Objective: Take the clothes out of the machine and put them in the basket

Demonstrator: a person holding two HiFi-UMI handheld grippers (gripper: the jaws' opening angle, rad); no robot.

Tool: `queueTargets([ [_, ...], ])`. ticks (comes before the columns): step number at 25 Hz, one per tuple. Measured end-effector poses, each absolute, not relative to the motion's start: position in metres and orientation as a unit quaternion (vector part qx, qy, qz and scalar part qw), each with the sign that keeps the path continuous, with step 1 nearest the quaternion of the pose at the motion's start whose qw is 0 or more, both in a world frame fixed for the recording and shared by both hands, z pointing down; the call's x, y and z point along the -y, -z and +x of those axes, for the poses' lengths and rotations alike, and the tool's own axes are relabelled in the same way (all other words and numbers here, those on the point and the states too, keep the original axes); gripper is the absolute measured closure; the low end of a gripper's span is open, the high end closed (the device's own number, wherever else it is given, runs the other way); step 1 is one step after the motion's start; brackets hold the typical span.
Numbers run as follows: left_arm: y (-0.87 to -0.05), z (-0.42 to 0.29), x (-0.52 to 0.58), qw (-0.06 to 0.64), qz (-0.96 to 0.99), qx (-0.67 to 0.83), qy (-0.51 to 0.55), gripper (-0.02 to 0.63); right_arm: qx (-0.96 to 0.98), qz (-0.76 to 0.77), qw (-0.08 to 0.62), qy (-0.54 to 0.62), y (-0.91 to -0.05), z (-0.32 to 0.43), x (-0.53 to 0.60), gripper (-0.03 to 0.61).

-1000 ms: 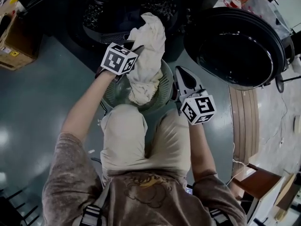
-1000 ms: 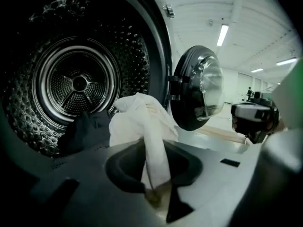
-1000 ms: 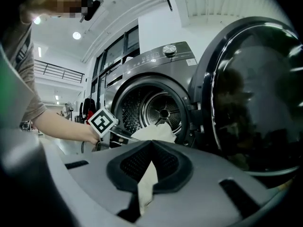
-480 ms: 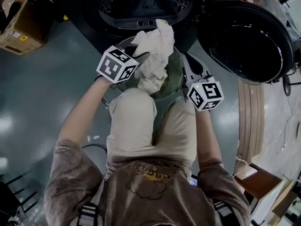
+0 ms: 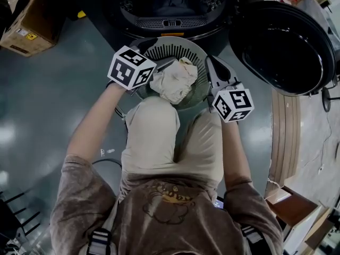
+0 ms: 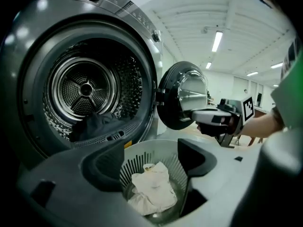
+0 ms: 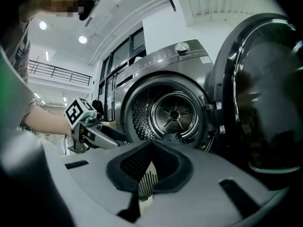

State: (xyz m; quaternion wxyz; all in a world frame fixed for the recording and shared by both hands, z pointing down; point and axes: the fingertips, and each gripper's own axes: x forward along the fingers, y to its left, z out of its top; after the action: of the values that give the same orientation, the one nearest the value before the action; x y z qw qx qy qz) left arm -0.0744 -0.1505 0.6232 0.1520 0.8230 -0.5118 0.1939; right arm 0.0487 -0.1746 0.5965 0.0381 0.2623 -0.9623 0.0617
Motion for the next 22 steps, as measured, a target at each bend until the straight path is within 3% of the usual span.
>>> queueTargets([
  [22,-0.642,-0.131,0.311,0.072,0.775,0.574,-0.255,0.199,0.959,0.271,0.041,-0.076,-0.599,0.040,0.184,0.581],
])
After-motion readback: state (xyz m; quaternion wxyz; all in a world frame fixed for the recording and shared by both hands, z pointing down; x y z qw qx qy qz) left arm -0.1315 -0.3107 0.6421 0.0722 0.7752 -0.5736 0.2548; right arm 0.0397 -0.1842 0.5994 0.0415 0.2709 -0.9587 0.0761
